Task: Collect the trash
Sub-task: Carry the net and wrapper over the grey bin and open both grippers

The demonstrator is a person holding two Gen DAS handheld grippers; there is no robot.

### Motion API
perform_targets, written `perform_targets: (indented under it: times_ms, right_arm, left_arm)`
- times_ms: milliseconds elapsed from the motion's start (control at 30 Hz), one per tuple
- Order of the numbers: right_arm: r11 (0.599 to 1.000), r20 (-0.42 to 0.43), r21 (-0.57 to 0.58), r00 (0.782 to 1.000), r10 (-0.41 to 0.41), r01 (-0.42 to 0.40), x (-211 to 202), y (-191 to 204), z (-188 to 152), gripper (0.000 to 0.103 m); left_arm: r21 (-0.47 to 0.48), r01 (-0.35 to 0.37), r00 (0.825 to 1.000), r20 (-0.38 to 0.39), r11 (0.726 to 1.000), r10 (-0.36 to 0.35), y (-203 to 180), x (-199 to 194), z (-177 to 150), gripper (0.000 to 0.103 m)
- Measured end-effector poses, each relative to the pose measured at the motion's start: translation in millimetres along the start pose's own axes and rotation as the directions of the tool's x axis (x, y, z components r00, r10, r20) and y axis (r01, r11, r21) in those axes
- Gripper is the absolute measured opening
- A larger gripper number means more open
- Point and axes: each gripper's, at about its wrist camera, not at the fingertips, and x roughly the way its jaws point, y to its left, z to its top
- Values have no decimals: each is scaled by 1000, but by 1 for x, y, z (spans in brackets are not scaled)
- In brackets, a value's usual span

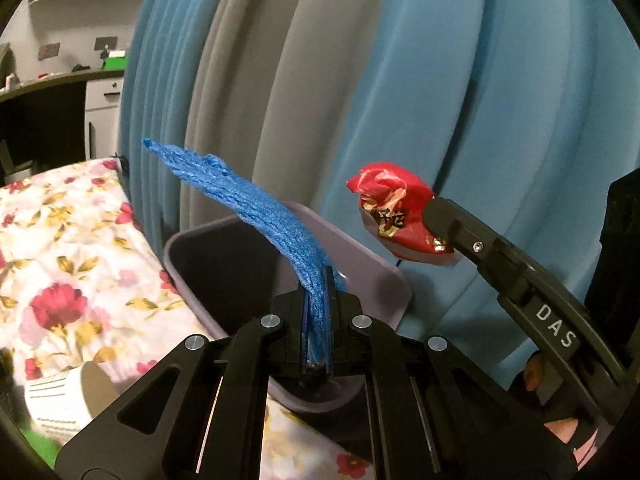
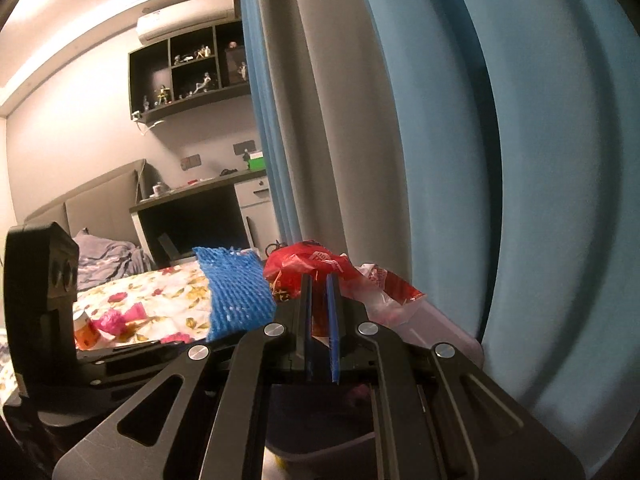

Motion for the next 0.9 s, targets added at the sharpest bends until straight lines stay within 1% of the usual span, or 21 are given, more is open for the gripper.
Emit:
perform_targets:
  times_ms: [133,467,533,567,600,633,667,700,733,767,900]
  right_arm:
    - [1000,-20,8,1000,0,0,10,-2,-4,8]
    - [999,-41,51,999,11,-9,21,-13,-7,8]
    - [999,-41,53,999,13,-11,21,-14,-8,8]
    - [998,-41,55,999,17,-14,22,-14,-7,9]
    - [998,-44,57,999,17,-14,23,-14,-7,10]
    - [998,-46,61,999,18,-15,24,-16,-7,10]
    - [997,-46,72,999,25,-21,25,-17,-7,17]
    - [997,-48,80,999,26,-22,26,-20,-6,29]
    - [995,-48,95,998,30,-25,25,-23,-6,39]
    - [994,-46,109,998,32,-27,24,-25,-6,50]
    - [991,-35,132,999,9,-5,14,-27,-6,53]
  left_arm:
    - [-23,11,999,-39,1000,-12,4,20,-2,5]
    - [-43,25,995,-94,999,-29,9,40,-10,5]
    - [-37,26,993,-111,999,-30,6,42,-14,11]
    - [-30,12,993,-118,999,-16,4,41,-17,22]
    - [-22,0,993,-119,1000,-2,4,40,-18,39]
    - [-10,-31,994,-105,999,29,5,36,-21,50]
    - [-7,-44,995,-93,999,44,7,33,-23,66]
    - [-8,-50,996,-74,999,49,9,27,-25,72]
    - [-15,-61,996,-70,998,60,11,23,-26,74]
    - [-23,-77,995,-70,997,75,13,20,-27,79]
    - [-57,-149,989,-29,987,148,22,-4,-32,92]
